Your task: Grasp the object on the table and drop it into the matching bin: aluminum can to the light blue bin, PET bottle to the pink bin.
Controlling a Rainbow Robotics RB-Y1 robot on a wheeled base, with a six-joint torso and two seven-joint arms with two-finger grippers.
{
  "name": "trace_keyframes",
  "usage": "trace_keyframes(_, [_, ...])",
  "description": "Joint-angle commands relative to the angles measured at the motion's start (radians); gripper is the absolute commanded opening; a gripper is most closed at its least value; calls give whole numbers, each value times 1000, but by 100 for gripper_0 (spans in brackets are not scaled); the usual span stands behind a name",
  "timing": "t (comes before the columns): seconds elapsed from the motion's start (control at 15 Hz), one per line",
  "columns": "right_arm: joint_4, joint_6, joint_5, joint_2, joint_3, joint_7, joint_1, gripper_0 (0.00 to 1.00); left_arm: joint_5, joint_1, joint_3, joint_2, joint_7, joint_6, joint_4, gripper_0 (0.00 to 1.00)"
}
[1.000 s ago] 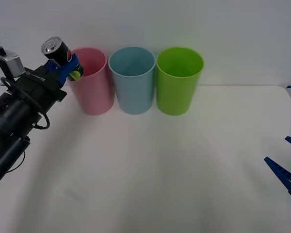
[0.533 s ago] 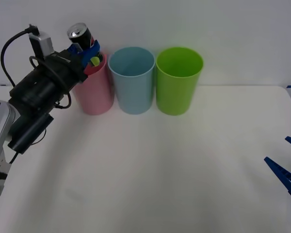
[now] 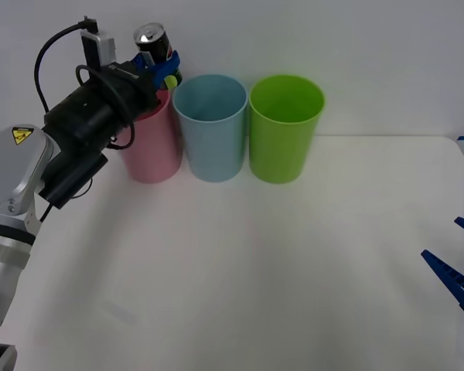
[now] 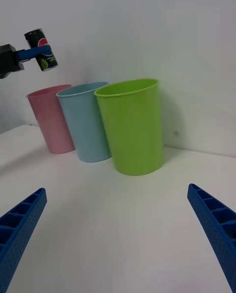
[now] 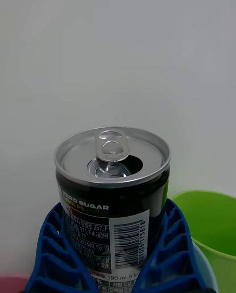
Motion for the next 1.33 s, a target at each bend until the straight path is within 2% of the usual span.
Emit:
trace_keyframes(0.07, [0, 0, 0, 0, 0, 0, 0, 100, -32, -54, -7, -1, 4, -6, 35, 0])
trace_keyframes(0.4, [0, 0, 0, 0, 0, 0, 0, 100, -84, -152, -54, -10, 8, -5, 116, 1])
trace_keyframes(0.87, [0, 0, 0, 0, 0, 0, 0, 100, -186, -232, -54, -68, 20, 0, 201, 0])
trace_keyframes(1.33, [0, 0, 0, 0, 0, 0, 0, 100, -196, -234, -54, -80, 23, 8, 201, 3])
